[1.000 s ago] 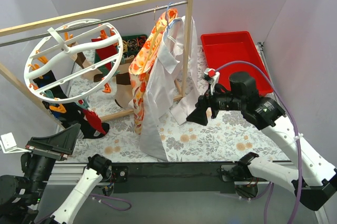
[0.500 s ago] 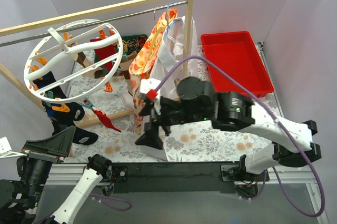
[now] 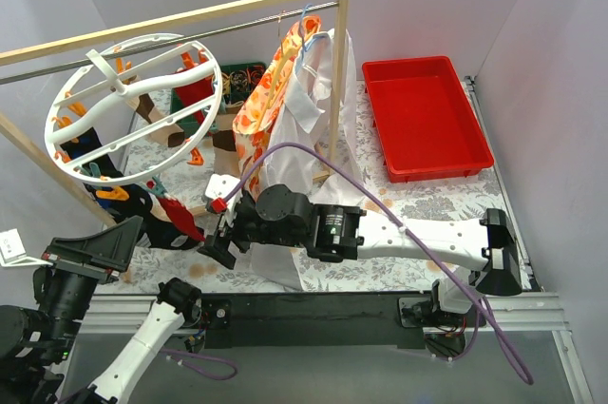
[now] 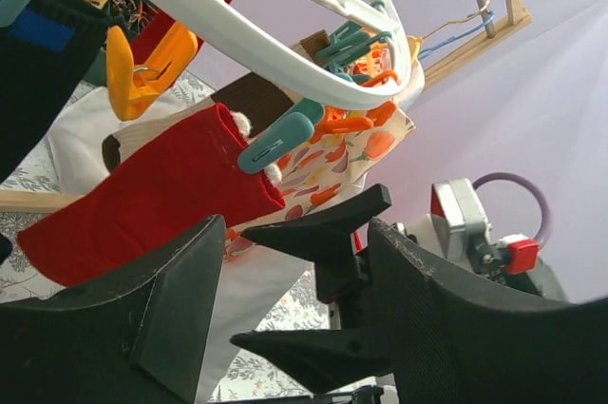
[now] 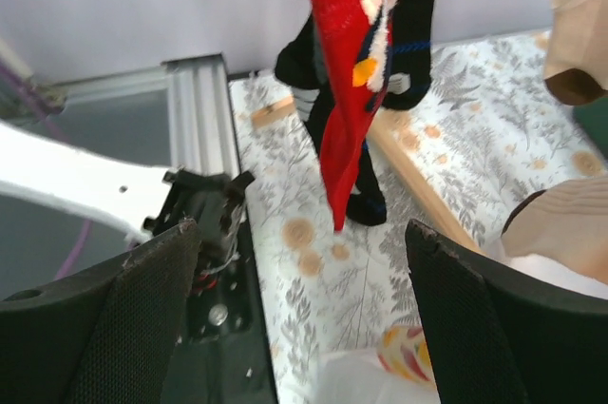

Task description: Remove the socks clipped to the hanger

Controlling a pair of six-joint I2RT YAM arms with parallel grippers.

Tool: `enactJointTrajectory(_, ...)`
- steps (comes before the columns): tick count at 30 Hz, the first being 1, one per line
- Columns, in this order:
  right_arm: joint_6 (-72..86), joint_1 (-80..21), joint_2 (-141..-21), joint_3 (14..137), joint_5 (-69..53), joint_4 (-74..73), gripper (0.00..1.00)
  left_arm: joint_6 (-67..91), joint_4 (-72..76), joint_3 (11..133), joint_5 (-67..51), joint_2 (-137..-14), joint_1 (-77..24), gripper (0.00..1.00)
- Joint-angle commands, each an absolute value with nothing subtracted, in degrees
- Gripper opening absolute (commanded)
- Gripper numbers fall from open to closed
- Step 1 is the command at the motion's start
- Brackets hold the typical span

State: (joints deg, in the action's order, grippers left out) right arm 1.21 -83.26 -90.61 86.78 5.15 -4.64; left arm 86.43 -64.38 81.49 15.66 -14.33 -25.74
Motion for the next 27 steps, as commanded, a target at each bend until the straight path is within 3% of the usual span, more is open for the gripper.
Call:
enactJointTrajectory(1,0.3,-83.5,-90.3,81.0,10.6,18.3,0.91,85.4,-65.8,82.4,14.2,-17.2,-26.1,0.59)
enactJointTrajectory(10,-2.3,-83.9,-95.0,76.6,13.0,30.1,0.87,85.3,-67.1,83.6,13.4,-18.5,-26.1,0.57)
enactJointTrajectory(17,-3.9,-83.9,-99.4,77.9,14.2,36.6,0.69,86.1,-66.9,83.7,13.2,-16.7,-26.2,0.57)
enactJointTrajectory(22,-3.3,-83.9,-101.3,80.0,13.2,36.6,0.66,86.7,-68.0,83.8,13.8,-16.0,-26.2,0.57)
enactJointTrajectory(23,-3.3,-83.9,-101.5,80.2,13.3,36.6,0.61,86.8,-68.0,83.8,13.8,-15.8,-26.2,0.57)
enactJointTrajectory(27,-3.3,-83.9,-101.8,80.2,14.3,36.6,0.56,87.4,-68.3,83.5,13.8,-15.3,-26.2,0.57)
